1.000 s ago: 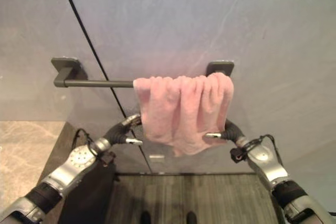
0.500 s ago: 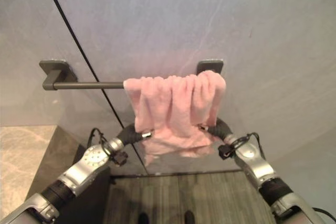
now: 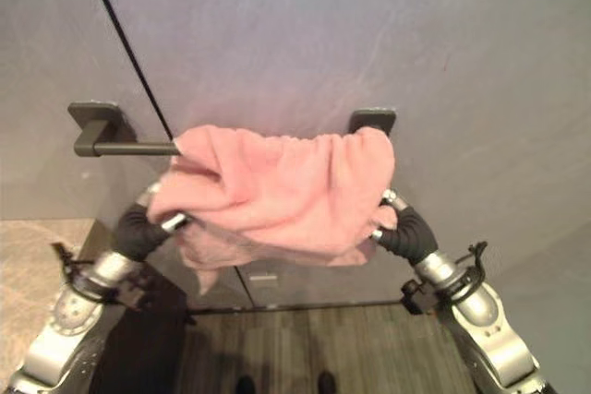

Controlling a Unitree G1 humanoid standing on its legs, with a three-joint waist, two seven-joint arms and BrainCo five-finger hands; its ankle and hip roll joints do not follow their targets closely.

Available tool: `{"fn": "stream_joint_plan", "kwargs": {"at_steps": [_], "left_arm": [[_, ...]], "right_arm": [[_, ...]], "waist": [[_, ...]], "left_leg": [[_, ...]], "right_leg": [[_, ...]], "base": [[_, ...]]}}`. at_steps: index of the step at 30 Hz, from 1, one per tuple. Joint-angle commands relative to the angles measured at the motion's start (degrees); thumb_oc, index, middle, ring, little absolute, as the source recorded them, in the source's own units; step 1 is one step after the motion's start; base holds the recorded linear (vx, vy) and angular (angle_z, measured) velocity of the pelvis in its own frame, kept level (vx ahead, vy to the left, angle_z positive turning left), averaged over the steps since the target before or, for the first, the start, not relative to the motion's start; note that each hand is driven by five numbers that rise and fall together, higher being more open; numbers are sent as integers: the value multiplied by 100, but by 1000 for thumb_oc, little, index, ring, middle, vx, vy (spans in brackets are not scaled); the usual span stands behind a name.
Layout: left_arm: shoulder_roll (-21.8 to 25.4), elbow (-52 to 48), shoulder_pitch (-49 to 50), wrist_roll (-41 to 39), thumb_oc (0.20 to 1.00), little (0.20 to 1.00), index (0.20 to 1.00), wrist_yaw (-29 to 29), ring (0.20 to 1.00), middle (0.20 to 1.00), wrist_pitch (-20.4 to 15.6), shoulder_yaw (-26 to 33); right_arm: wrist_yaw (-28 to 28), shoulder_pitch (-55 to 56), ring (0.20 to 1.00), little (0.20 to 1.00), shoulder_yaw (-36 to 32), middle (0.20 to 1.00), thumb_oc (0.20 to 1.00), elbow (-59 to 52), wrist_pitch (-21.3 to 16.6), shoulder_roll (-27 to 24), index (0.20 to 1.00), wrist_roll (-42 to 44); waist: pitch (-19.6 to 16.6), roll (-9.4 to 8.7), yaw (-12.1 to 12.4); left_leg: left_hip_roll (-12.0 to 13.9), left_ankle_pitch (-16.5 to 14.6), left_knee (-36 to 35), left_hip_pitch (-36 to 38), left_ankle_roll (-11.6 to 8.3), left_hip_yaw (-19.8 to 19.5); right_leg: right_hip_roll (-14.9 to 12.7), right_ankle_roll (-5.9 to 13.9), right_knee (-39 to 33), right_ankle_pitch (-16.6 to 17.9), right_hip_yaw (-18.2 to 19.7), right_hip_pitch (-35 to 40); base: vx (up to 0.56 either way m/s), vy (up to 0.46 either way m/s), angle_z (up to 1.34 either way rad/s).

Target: Put brush and paste in cup on sink, flatten towel.

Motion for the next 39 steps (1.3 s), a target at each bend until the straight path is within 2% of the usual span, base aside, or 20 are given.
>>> {"fn": "stream_joint_plan", "kwargs": {"at_steps": [1,3,4,5,6,8,9,12,15,17,19,23,27,28,29,30,34,36,37,39], "left_arm": [[291,180,-14,85,200,200,200,162,200,200,-336,85],[205,334,92,-29,200,200,200,207,200,200,-290,126],[19,722,219,-197,200,200,200,206,200,200,-189,83],[18,729,218,-197,200,200,200,204,200,200,-193,85],[-179,1506,153,-136,200,200,200,243,200,200,-74,-245],[-209,1883,2,164,200,200,200,399,200,200,-75,-383],[-87,1634,-112,573,200,200,200,470,200,200,-211,-371],[-222,1510,-16,296,200,200,200,232,200,200,-168,-347],[29,1198,53,840,200,200,200,327,200,200,-257,-303],[6,1229,36,829,200,200,200,320,200,200,-263,-381],[-63,1619,-99,1091,200,200,200,457,200,200,-202,-594],[-100,2014,-87,1152,200,200,200,371,200,200,-99,-761],[-172,2864,-216,1605,200,200,200,358,200,200,8,-1127],[-253,3227,-268,1921,200,200,200,439,200,200,55,-1222],[-286,3357,-334,2036,269,269,269,522,269,269,30,-1255],[-395,3696,-383,2443,1000,1000,1000,695,1000,1000,119,-1262],[-473,3987,-327,3019,1000,1000,1000,805,1000,1000,282,-1237],[-603,4784,-311,3924,1000,1000,1000,672,1000,1000,758,-1307],[-618,4809,-330,3940,1000,1000,1000,687,1000,1000,751,-1318],[-643,5054,-299,4476,1000,1000,1000,620,1000,1000,932,-1379]], "right_arm": [[-38,-584,200,200,287,200,200,276,-199,92,200,71],[-53,-831,200,200,648,200,200,310,-136,288,200,14],[-100,-961,200,200,931,200,200,538,-71,477,200,-154],[-101,-969,200,200,940,200,200,547,-75,480,200,-158],[-394,-1122,200,200,1210,200,200,1170,54,798,200,-583],[-619,-1249,200,200,1310,200,200,1628,65,1000,200,-839],[-951,-1372,200,200,1149,200,200,1393,-176,920,200,-1762],[-676,-1205,200,200,983,200,200,1025,-276,871,200,-1466],[-748,-802,200,200,688,200,200,1030,-276,939,200,-1347],[-825,-786,200,200,683,200,200,1086,-259,937,200,-1468],[-874,-706,200,200,722,200,200,1264,-257,1162,200,-1305],[-894,-601,200,200,691,200,200,1307,-218,1136,200,-1421],[-964,-673,200,200,874,200,200,1985,-111,1259,200,-1572],[-1011,-691,1000,1000,982,1000,1000,2382,-25,1391,1000,-1646],[-1061,-753,1000,1000,1036,1000,1000,2532,-32,1412,1000,-1745],[-1156,-879,1000,1000,1157,1000,1000,2836,13,1448,1000,-2121],[-1251,-863,1000,1000,1107,1000,1000,3348,75,1572,1000,-2045],[-1211,-795,1000,1000,1012,1000,1000,4285,296,1794,1000,-1821],[-1211,-807,1000,1000,1011,1000,1000,4305,284,1796,1000,-1822],[-1174,-781,1000,1000,912,1000,1000,5007,482,1976,1000,-1697]], "waist": [[-261,-137,156],[-230,-133,243],[-208,-132,323],[-208,-133,318],[-183,-122,366],[-164,-116,380],[-139,-92,371],[-144,-95,341],[-165,-118,307],[-180,-118,290],[-187,-107,251],[-196,-85,218],[-203,-70,186],[-212,-64,188],[-212,-63,190],[-219,-58,210],[-223,-40,220],[-240,-19,190],[-235,-16,196],[-249,-13,174]], "left_leg": [[413,-73,66,-1,-340,48],[396,-68,66,-16,-324,25],[376,-65,66,-36,-310,-9],[375,-66,66,-36,-309,-10],[357,-48,66,-56,-296,-35],[348,-40,66,-62,-288,-44],[347,-39,66,-82,-289,-50],[353,-37,66,-88,-292,-44],[351,-50,66,-104,-292,-64],[352,-56,66,-91,-288,-54],[360,-65,66,-58,-281,-12],[366,-68,66,-38,-278,24],[378,-75,66,1,-274,77],[380,-75,66,11,-273,88],[383,-76,66,19,-273,94],[393,-76,66,23,-272,96],[406,-69,66,30,-269,94],[421,-71,66,54,-269,119],[422,-74,66,56,-269,121],[432,-96,66,87,-270,154]], "right_leg": [[-663,570,5,86,15,-171],[-688,569,5,90,-16,-162],[-706,568,5,96,-31,-160],[-707,568,5,95,-32,-160],[-724,568,5,104,-63,-154],[-728,567,5,108,-67,-152],[-733,570,5,108,-67,-171],[-733,577,5,108,-58,-192],[-742,586,5,101,-87,-185],[-739,584,5,101,-76,-181],[-738,584,5,110,-54,-187],[-733,586,5,116,-27,-200],[-715,589,5,121,22,-199],[-711,584,5,115,22,-194],[-711,585,5,115,22,-190],[-709,577,5,107,23,-183],[-696,563,5,104,13,-176],[-677,551,5,103,35,-180],[-676,551,5,102,38,-180],[-660,543,5,86,54,-172]], "base": [[-20,17,3],[-21,20,6],[-13,16,6],[-27,25,7],[-27,17,18],[-23,21,25],[-10,22,16],[-1,18,5],[5,3,-4],[0,0,0],[3,8,-6],[-2,2,-3],[-3,-1,-2],[0,0,0],[0,0,0],[0,0,0],[0,0,0],[0,0,0],[0,0,0],[-1,-1,-4]]}}
